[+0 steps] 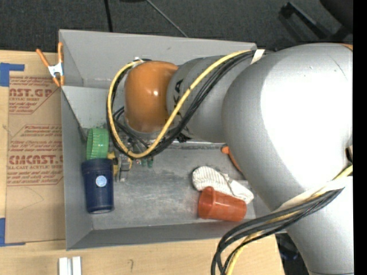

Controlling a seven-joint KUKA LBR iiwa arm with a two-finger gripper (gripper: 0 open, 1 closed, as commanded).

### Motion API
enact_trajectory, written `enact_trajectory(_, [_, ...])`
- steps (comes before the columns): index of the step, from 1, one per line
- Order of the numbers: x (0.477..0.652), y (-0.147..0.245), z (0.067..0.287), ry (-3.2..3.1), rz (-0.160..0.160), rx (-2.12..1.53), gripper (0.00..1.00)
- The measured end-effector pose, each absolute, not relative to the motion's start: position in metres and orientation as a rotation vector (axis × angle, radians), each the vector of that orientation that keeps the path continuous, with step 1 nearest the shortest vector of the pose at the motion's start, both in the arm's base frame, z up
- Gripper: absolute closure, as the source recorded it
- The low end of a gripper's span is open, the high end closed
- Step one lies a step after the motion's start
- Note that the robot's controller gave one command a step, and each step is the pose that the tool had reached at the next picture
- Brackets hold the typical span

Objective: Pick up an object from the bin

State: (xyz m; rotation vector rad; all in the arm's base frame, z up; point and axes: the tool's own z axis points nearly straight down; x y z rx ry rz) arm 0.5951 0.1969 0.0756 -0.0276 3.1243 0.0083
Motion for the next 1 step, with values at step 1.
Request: enact_trajectory(1, [0.5951, 0.1969, 0.0756, 3.124, 0.008, -0.028, 1.0])
